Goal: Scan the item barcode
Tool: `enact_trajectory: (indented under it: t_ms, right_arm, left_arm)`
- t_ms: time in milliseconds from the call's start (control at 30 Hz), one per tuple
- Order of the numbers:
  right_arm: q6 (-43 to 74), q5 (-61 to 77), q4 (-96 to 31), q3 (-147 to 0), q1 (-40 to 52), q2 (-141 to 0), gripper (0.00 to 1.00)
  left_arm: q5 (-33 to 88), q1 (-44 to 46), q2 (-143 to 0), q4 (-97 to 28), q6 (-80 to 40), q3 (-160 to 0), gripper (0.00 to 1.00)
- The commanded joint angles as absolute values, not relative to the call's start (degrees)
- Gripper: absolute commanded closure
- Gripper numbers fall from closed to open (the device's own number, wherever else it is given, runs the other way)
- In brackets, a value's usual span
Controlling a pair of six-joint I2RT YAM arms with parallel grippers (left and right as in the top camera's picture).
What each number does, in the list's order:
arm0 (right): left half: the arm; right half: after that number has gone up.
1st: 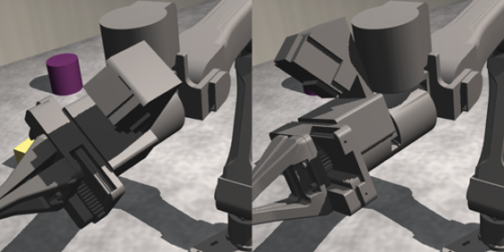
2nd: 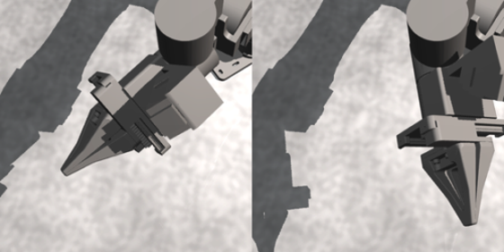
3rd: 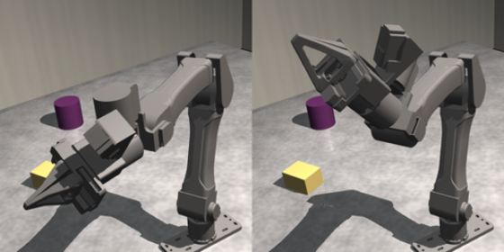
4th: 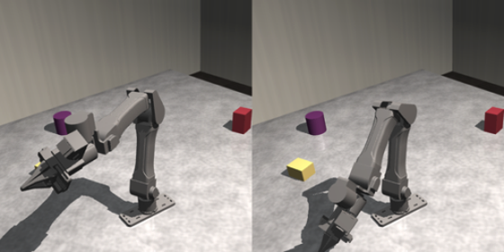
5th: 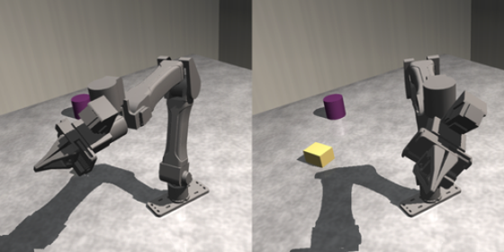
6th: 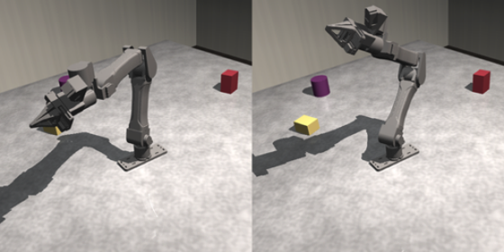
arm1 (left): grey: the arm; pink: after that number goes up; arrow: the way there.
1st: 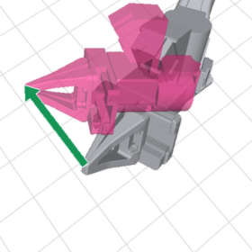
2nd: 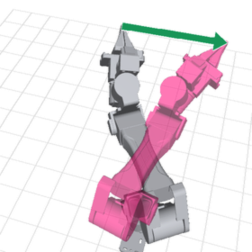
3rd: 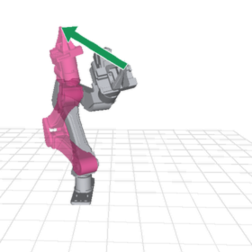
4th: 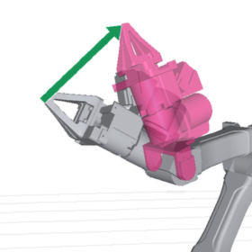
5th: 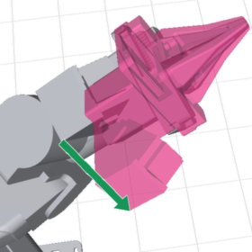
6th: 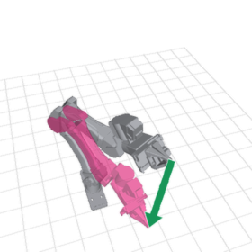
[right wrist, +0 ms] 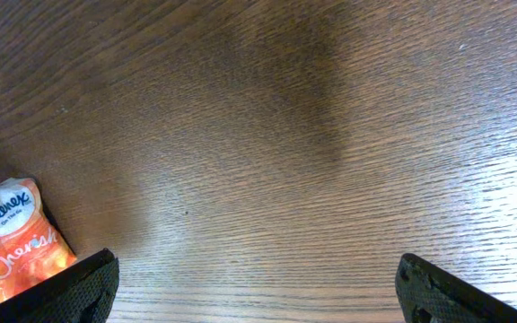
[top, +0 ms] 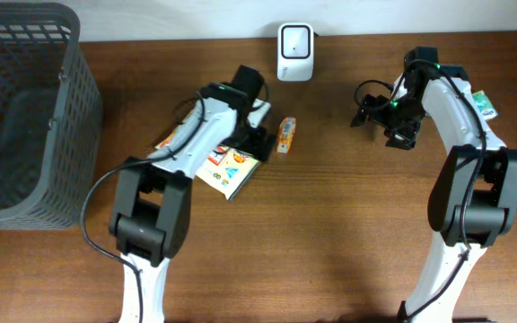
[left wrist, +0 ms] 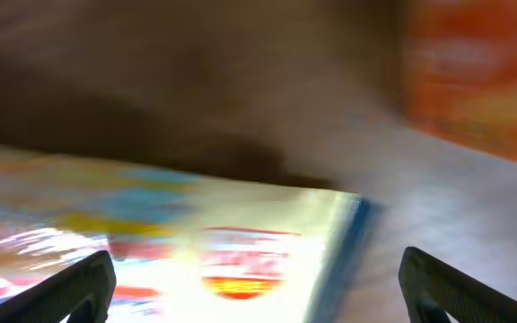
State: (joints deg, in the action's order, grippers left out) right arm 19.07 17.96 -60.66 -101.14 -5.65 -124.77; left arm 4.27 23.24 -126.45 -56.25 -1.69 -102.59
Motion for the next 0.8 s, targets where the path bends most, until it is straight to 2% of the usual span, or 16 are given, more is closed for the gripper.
enact_trajectory:
  t_ms: [0, 267, 433, 767]
  right_arm:
    - [19.1, 17.3, -60.6, -101.4, -6.0, -124.1, 0.02]
    - [19.1, 17.3, -60.6, -101.4, -6.0, -124.1, 0.02]
    - [19.1, 17.3, -60.6, -101.4, -6.0, -124.1, 0.02]
    - [19.1, 17.3, -60.6, -101.4, -6.0, -124.1, 0.02]
  left_arm:
    - [-0.3, 17.2, -127.3, -56.2, -8.8, -102.1, 0.01]
    - [6.7, 14.2, -127.3, -56.2, -9.1, -102.1, 0.01]
    - [28.4, 16.1, -127.3, -56.0, 3.4, -102.1, 0.01]
    - [24.1, 23.3, -127.7, -46.9, 4.1, -102.0, 0.01]
